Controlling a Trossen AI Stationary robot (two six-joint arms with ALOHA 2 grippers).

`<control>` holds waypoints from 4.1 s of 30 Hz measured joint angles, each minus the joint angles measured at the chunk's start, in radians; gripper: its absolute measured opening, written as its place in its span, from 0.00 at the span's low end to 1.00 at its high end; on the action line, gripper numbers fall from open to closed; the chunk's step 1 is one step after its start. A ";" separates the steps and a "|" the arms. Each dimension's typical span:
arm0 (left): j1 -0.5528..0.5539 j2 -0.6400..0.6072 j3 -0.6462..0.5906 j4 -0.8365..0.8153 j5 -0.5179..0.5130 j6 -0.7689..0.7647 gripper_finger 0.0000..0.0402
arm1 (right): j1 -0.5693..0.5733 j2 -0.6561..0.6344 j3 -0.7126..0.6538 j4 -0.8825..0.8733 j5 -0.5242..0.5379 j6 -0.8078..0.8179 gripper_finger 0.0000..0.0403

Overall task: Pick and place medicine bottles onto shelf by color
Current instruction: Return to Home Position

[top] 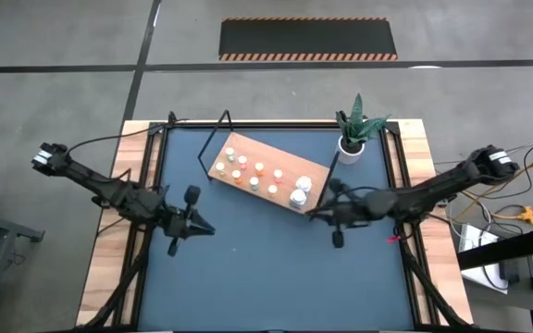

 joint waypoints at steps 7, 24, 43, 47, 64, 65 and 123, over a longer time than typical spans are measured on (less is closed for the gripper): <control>0.002 -0.119 -0.139 0.207 -0.066 -0.018 0.03 | -0.056 -0.204 -0.257 0.264 -0.010 -0.083 0.02; 0.034 -0.577 -0.475 0.466 -0.256 0.030 0.03 | -0.223 -0.656 -0.424 0.154 -0.113 -0.166 0.02; 0.034 -0.655 -0.524 0.551 -0.100 0.055 0.03 | -0.230 -0.921 -0.330 -0.201 -0.130 -0.173 0.02; 0.034 -0.654 -0.525 0.549 -0.106 0.056 0.03 | -0.230 -1.010 -0.357 -0.284 -0.130 -0.111 0.02; 0.034 -0.649 -0.521 0.584 -0.250 0.009 0.03 | -0.230 -1.015 -0.446 -0.267 0.116 0.068 0.02; 0.034 -0.649 -0.521 0.585 -0.250 0.008 0.03 | -0.230 -1.010 -0.446 -0.273 0.149 0.110 0.02; 0.034 -0.636 -0.521 0.584 -0.249 0.008 0.03 | -0.186 -0.842 -0.448 -0.448 0.102 0.351 0.02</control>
